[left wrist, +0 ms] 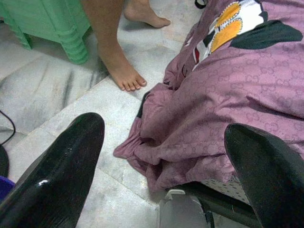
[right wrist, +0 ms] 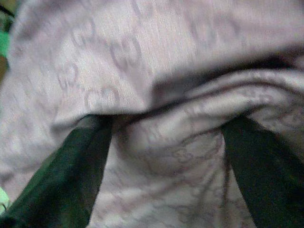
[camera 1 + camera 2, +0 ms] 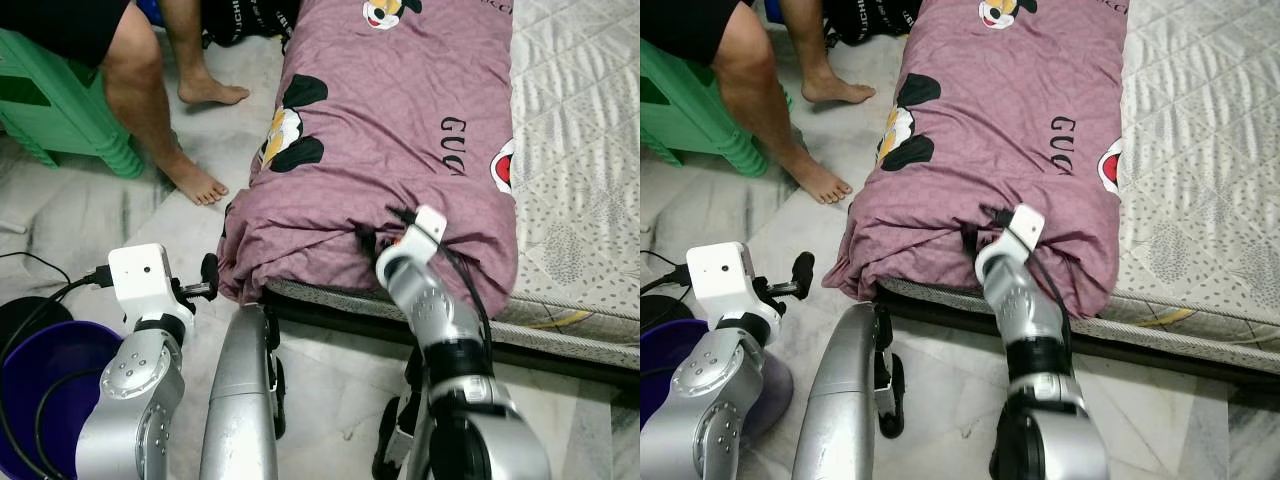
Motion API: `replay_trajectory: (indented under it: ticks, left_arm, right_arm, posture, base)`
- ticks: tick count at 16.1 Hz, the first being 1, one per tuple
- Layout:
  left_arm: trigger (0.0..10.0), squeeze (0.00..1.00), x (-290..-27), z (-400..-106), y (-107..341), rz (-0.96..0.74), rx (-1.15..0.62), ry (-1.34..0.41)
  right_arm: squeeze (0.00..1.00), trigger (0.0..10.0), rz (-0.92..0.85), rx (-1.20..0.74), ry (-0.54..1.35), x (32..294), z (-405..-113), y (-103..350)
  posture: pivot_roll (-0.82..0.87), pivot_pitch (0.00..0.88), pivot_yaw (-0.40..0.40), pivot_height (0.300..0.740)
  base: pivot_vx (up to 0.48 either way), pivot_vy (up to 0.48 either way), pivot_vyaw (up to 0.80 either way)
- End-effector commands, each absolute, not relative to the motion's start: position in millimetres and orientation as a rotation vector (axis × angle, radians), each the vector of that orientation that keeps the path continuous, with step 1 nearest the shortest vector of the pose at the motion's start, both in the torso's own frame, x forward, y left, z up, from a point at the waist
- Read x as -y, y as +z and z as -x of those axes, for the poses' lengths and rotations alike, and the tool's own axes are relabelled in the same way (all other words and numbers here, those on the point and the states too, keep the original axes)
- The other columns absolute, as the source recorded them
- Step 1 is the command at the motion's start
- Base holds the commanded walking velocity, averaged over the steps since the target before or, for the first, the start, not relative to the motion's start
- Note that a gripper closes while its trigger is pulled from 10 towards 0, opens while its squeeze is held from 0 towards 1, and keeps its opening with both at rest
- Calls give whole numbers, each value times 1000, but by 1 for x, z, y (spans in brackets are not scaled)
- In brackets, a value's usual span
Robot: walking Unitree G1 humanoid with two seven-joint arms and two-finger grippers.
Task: Clean up the room
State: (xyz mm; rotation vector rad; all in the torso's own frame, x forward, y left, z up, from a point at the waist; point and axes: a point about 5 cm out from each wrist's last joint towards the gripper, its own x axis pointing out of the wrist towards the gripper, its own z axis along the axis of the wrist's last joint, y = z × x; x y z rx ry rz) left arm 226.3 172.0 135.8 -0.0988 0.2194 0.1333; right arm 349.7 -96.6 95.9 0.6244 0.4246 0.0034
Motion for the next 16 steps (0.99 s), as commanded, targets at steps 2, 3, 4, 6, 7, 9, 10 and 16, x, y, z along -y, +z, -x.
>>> replay_trajectory:
  ticks: [2,3,4,6,7,9,10,16]
  left_arm:
    - [10000,0,-175,-222,135,93,-234,149]
    - [10000,0,-175,-222,135,94,-236,150]
    - [10000,0,-176,-222,135,93,-238,151]
    - [10000,0,-175,-223,134,94,-240,152]
    - [10000,0,-175,-224,134,96,-240,149]
    - [10000,0,-174,-225,134,99,-239,147]
    - [10000,0,-174,-226,133,101,-238,146]
    - [10000,0,-170,-237,134,116,-223,131]
  right_arm:
    - [1000,10000,-652,-407,42,86,-354,100]
    - [1000,10000,-587,-397,88,90,-355,100]
    - [588,10000,-493,-383,84,103,-355,98]
    - [522,10000,-389,-419,14,129,-346,86]
    - [533,10000,-296,-476,-39,149,-329,75]
    - [533,10000,-216,-525,-90,169,-301,68]
    - [529,10000,-200,-528,-104,173,-295,68]
    - [353,10000,-369,-294,17,157,-290,132]
  posture:
    - [256,303,46,586]
    - [257,303,46,586]
    - [258,298,46,586]
    - [249,292,45,586]
    - [239,289,44,586]
    - [228,287,43,586]
    - [221,286,42,586]
    - [193,253,40,586]
  base:
    - [0,0,0]
    - [0,0,0]
    - [0,0,0]
    - [0,0,0]
    - [0,0,0]
    - [0,0,0]
    - [0,0,0]
    - [0,0,0]
